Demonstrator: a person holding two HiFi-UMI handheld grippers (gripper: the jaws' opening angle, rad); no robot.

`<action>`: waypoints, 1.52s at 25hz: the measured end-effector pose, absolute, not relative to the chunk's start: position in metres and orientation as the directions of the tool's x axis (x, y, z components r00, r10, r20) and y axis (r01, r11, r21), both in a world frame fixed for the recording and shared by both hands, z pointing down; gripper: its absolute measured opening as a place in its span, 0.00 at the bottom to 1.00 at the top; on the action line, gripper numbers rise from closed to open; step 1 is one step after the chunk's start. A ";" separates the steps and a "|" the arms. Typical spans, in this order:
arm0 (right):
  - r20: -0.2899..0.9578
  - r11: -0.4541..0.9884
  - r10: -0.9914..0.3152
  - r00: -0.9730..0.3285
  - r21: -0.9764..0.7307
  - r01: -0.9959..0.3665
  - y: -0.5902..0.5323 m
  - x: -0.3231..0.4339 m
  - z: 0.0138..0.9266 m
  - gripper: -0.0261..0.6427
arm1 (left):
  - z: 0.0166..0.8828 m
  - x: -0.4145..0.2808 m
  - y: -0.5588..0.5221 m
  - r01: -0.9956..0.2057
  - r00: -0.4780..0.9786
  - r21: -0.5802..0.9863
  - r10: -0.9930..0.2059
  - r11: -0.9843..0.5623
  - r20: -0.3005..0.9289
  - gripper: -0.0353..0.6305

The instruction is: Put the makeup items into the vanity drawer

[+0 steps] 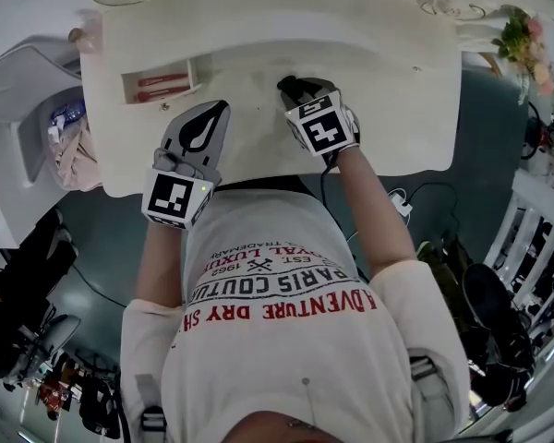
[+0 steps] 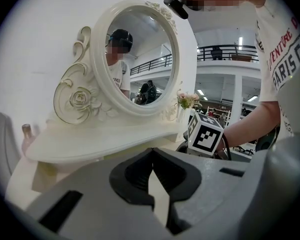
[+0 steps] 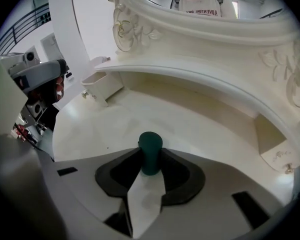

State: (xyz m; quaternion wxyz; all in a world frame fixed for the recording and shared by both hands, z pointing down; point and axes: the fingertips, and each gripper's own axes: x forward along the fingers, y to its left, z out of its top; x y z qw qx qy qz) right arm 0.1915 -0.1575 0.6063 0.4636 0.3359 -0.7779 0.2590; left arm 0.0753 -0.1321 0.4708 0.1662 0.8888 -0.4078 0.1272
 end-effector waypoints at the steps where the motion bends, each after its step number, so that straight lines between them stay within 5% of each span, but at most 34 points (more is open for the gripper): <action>1: 0.898 0.650 -0.272 -0.345 -0.093 -0.754 -0.156 0.188 0.606 0.20 | 0.470 0.075 -0.132 -0.769 0.633 0.188 -0.685 -0.611 0.359 0.06; 10: 0.902 0.692 -0.265 -0.342 -0.070 -0.719 -0.152 0.158 0.582 0.11 | 0.447 0.046 -0.134 -0.776 0.625 0.157 -0.709 -0.611 0.328 0.06; 21: 0.826 0.759 -0.348 -0.444 -0.030 -0.650 -0.170 0.050 0.509 0.12 | 0.409 -0.039 -0.124 -0.810 0.582 0.122 -0.761 -0.574 0.285 0.06; 38: 0.845 0.831 -0.243 -0.476 -0.071 -0.551 -0.174 -0.070 0.530 0.16 | 0.416 -0.162 -0.113 -0.900 0.436 0.126 -0.846 -0.418 0.308 0.06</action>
